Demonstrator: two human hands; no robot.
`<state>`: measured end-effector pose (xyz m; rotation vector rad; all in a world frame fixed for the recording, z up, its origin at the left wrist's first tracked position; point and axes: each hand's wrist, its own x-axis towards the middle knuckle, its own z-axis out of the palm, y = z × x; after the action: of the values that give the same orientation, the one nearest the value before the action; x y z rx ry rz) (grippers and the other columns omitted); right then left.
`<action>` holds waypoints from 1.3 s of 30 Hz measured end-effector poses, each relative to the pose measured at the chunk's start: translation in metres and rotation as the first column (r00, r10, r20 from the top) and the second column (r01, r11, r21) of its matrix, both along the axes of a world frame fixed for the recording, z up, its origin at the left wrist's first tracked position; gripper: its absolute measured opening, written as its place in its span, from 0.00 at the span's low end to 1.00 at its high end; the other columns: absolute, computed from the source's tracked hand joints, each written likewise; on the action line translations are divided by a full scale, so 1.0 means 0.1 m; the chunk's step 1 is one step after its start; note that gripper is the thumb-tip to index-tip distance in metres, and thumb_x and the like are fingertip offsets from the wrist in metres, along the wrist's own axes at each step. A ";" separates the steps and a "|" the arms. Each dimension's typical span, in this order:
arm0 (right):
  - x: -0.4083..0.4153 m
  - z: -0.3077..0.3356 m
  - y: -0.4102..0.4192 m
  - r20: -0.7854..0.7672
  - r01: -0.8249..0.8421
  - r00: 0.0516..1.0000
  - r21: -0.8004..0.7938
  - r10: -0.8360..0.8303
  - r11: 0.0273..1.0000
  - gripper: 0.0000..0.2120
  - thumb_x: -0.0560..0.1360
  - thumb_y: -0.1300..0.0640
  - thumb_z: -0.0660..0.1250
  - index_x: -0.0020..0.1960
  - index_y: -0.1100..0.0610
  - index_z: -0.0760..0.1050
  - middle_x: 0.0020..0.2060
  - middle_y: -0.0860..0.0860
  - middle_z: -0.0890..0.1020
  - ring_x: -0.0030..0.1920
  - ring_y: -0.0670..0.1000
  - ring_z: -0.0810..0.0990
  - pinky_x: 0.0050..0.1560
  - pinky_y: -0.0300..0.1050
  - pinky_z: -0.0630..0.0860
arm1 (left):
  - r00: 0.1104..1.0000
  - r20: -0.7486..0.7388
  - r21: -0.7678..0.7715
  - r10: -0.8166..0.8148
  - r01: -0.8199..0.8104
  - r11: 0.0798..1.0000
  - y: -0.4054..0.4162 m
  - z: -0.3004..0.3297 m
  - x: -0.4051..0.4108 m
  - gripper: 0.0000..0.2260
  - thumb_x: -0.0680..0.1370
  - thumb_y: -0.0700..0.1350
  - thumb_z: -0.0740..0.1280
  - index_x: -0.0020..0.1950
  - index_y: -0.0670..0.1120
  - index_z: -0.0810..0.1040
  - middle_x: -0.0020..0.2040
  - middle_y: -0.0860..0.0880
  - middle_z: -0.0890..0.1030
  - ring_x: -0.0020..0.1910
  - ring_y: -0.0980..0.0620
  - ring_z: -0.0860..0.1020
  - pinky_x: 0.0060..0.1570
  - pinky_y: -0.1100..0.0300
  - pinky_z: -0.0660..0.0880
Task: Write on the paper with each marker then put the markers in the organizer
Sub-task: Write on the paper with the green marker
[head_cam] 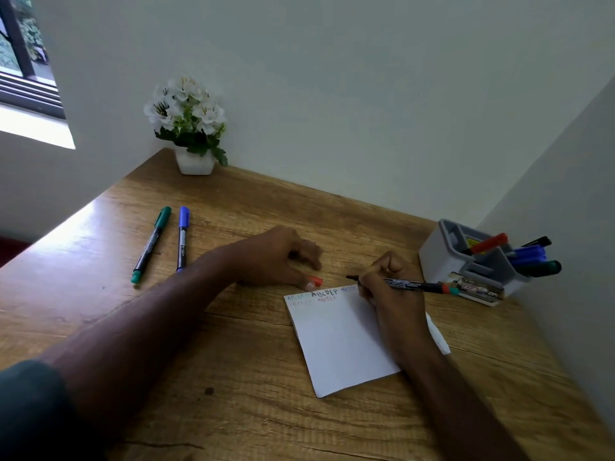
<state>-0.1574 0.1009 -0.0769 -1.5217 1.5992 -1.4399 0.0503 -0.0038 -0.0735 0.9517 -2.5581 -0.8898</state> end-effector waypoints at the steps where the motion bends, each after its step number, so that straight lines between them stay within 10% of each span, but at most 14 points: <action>1: 0.00 0.01 0.00 0.006 -0.007 1.000 -0.004 0.007 1.000 0.11 0.72 0.67 0.67 0.34 0.57 0.74 0.34 0.54 0.78 0.37 0.50 0.76 0.40 0.50 0.74 | 1.000 -0.023 -0.013 0.001 -0.002 1.000 0.01 0.00 0.00 0.18 0.72 0.53 0.74 0.61 0.52 0.80 0.71 0.55 0.72 0.72 0.57 0.66 0.70 0.57 0.62; 12: 0.07 0.08 0.12 0.006 -0.098 0.995 -0.184 0.101 0.978 0.05 0.69 0.65 0.67 0.38 0.56 0.75 0.33 0.50 0.83 0.37 0.49 0.83 0.37 0.38 0.79 | 0.947 -0.299 -0.032 0.120 -0.136 0.990 0.14 0.12 -0.04 0.07 0.75 0.44 0.72 0.52 0.51 0.83 0.49 0.58 0.82 0.51 0.65 0.76 0.44 0.72 0.70; 16: 0.05 0.09 0.13 -0.051 -0.074 0.997 -0.254 0.063 0.964 0.07 0.70 0.56 0.68 0.36 0.45 0.79 0.32 0.54 0.82 0.35 0.55 0.81 0.38 0.51 0.80 | 0.929 -0.354 0.009 0.105 -0.109 0.994 0.19 0.14 -0.07 0.07 0.75 0.42 0.72 0.52 0.48 0.83 0.48 0.57 0.82 0.49 0.64 0.77 0.44 0.76 0.70; 34: 0.02 0.01 0.05 -0.038 -0.224 0.975 -0.157 0.220 0.962 0.08 0.70 0.49 0.76 0.40 0.53 0.81 0.34 0.50 0.82 0.37 0.48 0.82 0.40 0.40 0.77 | 0.887 -0.460 0.119 -0.043 0.109 0.987 0.32 0.16 -0.18 0.05 0.75 0.43 0.72 0.49 0.44 0.85 0.44 0.47 0.85 0.44 0.46 0.83 0.43 0.49 0.79; 39: 0.04 0.04 0.06 0.004 -0.290 0.955 -0.175 0.295 0.941 0.05 0.72 0.55 0.75 0.41 0.54 0.81 0.33 0.51 0.82 0.35 0.46 0.81 0.38 0.36 0.75 | 0.863 -0.505 0.187 0.005 0.104 0.977 0.34 0.18 -0.20 0.05 0.72 0.42 0.74 0.45 0.42 0.84 0.40 0.45 0.84 0.38 0.52 0.79 0.37 0.59 0.75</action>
<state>-0.1533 0.1070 -0.0730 -1.7426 1.1928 -1.4522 0.0303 0.0305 -0.0554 0.5962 -2.0755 -1.2531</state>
